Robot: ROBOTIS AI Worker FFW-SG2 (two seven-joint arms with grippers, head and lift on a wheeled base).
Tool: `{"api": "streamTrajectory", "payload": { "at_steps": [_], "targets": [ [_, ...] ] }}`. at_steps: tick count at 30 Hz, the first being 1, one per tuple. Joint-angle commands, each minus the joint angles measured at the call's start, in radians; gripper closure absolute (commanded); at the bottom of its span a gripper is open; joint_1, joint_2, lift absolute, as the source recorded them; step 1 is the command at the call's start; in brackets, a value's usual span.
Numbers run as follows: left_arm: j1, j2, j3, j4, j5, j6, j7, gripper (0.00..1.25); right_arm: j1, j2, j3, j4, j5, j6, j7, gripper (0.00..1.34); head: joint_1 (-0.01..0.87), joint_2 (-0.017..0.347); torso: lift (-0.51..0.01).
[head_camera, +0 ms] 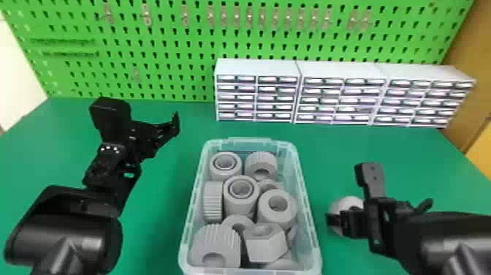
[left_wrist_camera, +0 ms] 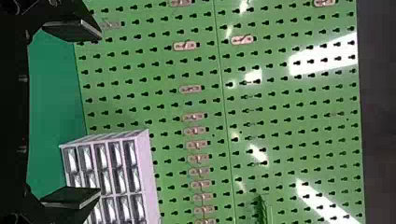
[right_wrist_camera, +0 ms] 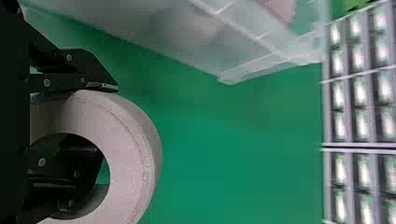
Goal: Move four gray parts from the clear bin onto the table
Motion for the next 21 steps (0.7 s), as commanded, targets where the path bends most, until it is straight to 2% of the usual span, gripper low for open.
{"api": "streamTrajectory", "payload": {
  "at_steps": [1, 8, 14, 18, 21],
  "targets": [
    [0.001, 0.000, -0.002, 0.000, 0.002, 0.004, -0.001, 0.11, 0.002, 0.007, -0.014, 0.044, 0.010, 0.014, 0.000, 1.02, 0.678, 0.034, -0.050],
    [-0.002, 0.000, -0.006, 0.000, 0.002, 0.006, -0.002, 0.11, -0.014, 0.007, -0.013, 0.088, 0.016, 0.039, 0.000, 1.02, 0.678, 0.034, -0.050],
    [-0.002, 0.000, -0.006, 0.000, 0.002, 0.007, -0.004, 0.11, -0.014, 0.009, -0.013, 0.094, 0.003, 0.034, 0.000, 1.01, 0.678, 0.034, -0.050],
    [-0.002, 0.000, -0.006, 0.000, 0.002, 0.007, -0.004, 0.11, -0.019, 0.007, -0.010, 0.094, -0.007, 0.033, 0.000, 0.96, 0.678, 0.034, -0.050],
    [-0.002, 0.000, -0.006, 0.000, 0.002, 0.010, -0.007, 0.11, -0.022, 0.006, -0.016, 0.094, -0.025, 0.031, 0.000, 0.86, 0.678, 0.034, -0.050]
  ]
}}
